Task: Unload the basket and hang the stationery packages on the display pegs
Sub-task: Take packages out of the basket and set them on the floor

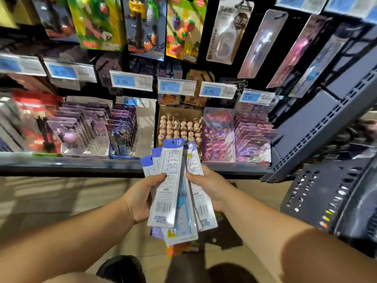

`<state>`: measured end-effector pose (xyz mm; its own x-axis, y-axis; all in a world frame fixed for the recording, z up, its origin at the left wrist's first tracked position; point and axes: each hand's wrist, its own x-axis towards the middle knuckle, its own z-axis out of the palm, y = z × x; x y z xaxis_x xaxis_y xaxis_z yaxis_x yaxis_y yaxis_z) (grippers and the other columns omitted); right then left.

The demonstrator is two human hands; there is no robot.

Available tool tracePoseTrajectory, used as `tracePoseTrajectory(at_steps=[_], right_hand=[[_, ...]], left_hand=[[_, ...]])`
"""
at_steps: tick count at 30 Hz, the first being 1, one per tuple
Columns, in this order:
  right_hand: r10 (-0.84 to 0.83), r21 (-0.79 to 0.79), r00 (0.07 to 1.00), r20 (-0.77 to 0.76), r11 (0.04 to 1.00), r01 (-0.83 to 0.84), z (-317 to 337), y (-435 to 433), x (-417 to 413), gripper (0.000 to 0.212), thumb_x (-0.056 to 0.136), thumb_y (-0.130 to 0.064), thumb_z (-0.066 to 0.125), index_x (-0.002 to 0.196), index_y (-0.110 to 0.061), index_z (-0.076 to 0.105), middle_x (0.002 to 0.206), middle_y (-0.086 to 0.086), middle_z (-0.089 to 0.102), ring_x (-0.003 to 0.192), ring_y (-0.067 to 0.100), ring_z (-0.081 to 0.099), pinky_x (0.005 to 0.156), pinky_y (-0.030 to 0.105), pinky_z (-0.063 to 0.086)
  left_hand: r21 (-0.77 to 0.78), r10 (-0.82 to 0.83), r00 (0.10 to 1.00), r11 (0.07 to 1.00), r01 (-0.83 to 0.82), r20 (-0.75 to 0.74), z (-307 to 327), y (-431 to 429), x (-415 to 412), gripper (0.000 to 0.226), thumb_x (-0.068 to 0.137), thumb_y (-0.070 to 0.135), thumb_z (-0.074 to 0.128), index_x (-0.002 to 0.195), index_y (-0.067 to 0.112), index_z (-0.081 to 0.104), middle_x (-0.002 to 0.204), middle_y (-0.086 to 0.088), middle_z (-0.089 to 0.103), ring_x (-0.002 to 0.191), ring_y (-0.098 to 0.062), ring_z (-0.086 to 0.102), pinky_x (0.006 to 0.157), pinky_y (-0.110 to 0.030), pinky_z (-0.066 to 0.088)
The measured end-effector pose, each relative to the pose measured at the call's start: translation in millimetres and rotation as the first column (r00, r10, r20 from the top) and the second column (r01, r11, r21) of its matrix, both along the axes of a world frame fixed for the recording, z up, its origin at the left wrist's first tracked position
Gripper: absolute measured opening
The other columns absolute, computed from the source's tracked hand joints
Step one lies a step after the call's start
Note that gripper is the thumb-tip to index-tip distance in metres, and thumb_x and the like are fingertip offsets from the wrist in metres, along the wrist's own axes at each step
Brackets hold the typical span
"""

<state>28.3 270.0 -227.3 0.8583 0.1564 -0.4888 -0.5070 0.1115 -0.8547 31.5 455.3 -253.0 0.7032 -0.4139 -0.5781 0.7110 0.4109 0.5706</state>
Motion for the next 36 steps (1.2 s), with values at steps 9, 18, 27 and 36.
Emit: tracePoseTrajectory(at_steps=[9, 18, 27, 36], right_hand=[[0.024, 0.023, 0.998, -0.060, 0.999, -0.023, -22, 36, 10, 0.026, 0.098, -0.011, 0.056, 0.120, -0.023, 0.056, 0.110, 0.008, 0.070, 0.100, 0.029, 0.068, 0.087, 0.050, 0.053], [0.001, 0.149, 0.991, -0.130, 0.989, 0.018, -38, 28, 17, 0.032, 0.097, -0.005, 0.054, 0.126, -0.019, 0.057, 0.115, 0.016, 0.068, 0.103, 0.037, 0.065, 0.090, 0.055, 0.051], [-0.035, 0.181, 0.973, -0.227, 0.981, 0.077, -47, 27, 16, 0.028, 0.096, -0.023, 0.060, 0.121, -0.011, 0.062, 0.100, 0.014, 0.073, 0.088, 0.031, 0.069, 0.081, 0.045, 0.055], [-0.077, 0.192, 0.958, -0.276, 0.972, 0.133, -53, 24, 22, 0.021, 0.101, -0.025, 0.050, 0.108, -0.010, 0.062, 0.088, 0.013, 0.072, 0.074, 0.027, 0.068, 0.071, 0.040, 0.054]], left_hand=[[0.013, 0.056, 0.998, 0.998, -0.056, 0.001, -6, 30, -4, 0.034, 0.099, 0.021, 0.044, 0.128, 0.013, 0.059, 0.110, -0.016, 0.072, 0.095, -0.033, 0.068, 0.084, -0.047, 0.050], [-0.018, 0.062, 0.998, 0.998, -0.062, -0.013, -13, 26, 4, 0.029, 0.100, 0.018, 0.043, 0.122, 0.014, 0.061, 0.108, -0.016, 0.073, 0.091, -0.032, 0.071, 0.087, -0.048, 0.050], [0.041, 0.049, 0.999, 0.998, -0.049, -0.017, -14, 18, 4, 0.025, 0.100, 0.015, 0.045, 0.116, 0.011, 0.063, 0.099, -0.013, 0.075, 0.080, -0.028, 0.073, 0.086, -0.048, 0.051], [0.067, 0.044, 0.996, 0.997, -0.039, -0.081, -25, 21, -1, 0.029, 0.099, 0.019, 0.044, 0.121, 0.009, 0.062, 0.104, -0.016, 0.073, 0.086, -0.031, 0.072, 0.083, -0.048, 0.056]])
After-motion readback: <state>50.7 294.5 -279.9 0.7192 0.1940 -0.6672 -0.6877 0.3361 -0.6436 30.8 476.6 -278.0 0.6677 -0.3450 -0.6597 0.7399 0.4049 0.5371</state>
